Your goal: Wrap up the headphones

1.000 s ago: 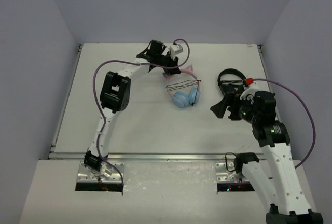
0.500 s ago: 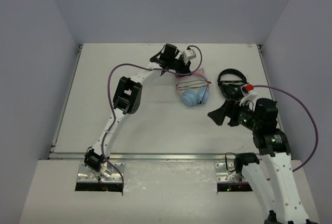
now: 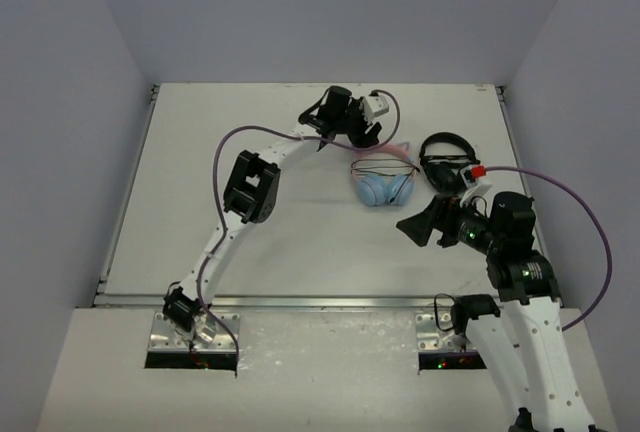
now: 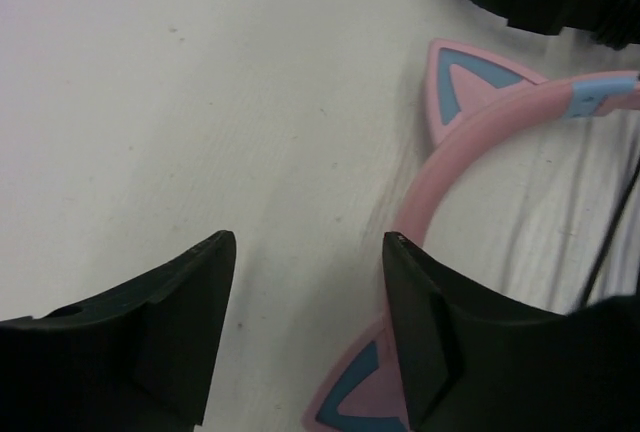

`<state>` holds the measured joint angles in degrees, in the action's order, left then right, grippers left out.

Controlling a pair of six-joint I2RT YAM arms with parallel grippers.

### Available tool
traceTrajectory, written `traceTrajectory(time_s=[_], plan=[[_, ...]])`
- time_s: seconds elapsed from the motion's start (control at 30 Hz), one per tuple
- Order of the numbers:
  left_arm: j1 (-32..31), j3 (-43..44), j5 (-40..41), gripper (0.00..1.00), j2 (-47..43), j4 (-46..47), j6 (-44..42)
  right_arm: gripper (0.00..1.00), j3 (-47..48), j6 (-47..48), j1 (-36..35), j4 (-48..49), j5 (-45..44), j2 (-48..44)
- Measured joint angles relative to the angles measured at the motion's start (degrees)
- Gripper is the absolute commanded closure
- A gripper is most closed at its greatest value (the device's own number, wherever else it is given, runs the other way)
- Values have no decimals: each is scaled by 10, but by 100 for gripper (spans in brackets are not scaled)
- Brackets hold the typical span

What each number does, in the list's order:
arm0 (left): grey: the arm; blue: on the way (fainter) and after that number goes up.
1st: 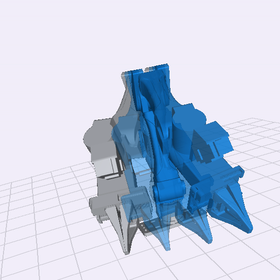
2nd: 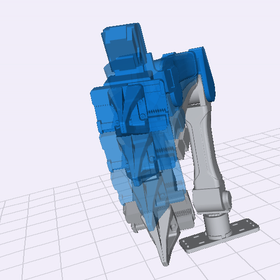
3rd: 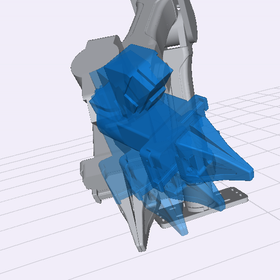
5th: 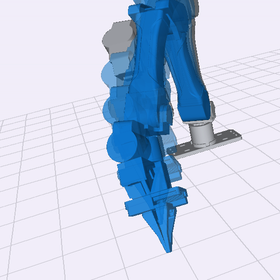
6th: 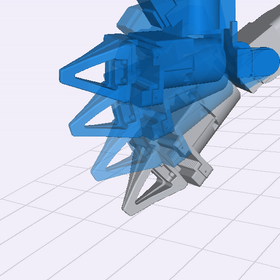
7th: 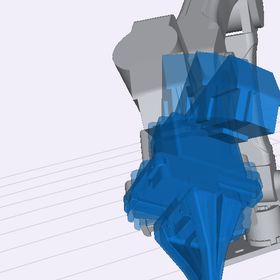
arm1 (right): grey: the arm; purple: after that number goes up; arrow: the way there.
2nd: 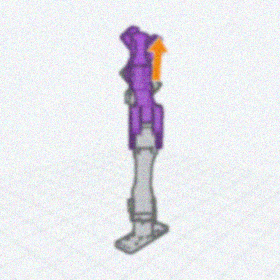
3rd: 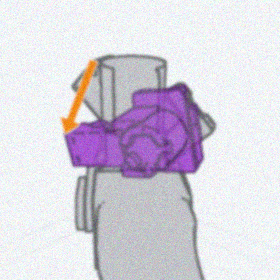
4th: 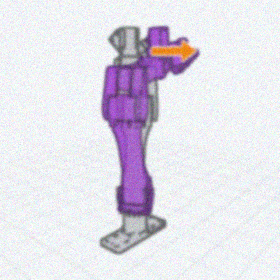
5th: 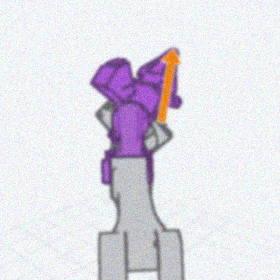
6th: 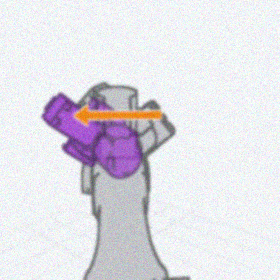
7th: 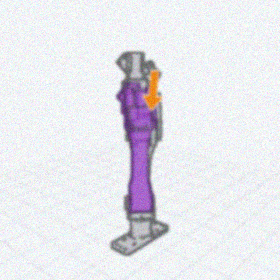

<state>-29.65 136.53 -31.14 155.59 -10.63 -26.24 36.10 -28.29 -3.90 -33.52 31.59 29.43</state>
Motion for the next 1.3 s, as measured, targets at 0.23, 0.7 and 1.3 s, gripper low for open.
traceTrajectory(time_s=[0.23, 0.7, 1.3], plan=[[4, -83, 79, 0, -66, 49, 43, 1, -6, 0, 0, 10, 1, 2], [38, -438, 500, 0, -619, 36, 345, 1, 72, 63, -3, -44, -159, 62], [50, -916, 713, 0, -1247, -153, 419, 1, 99, 120, -127, -106, -414, -23]])
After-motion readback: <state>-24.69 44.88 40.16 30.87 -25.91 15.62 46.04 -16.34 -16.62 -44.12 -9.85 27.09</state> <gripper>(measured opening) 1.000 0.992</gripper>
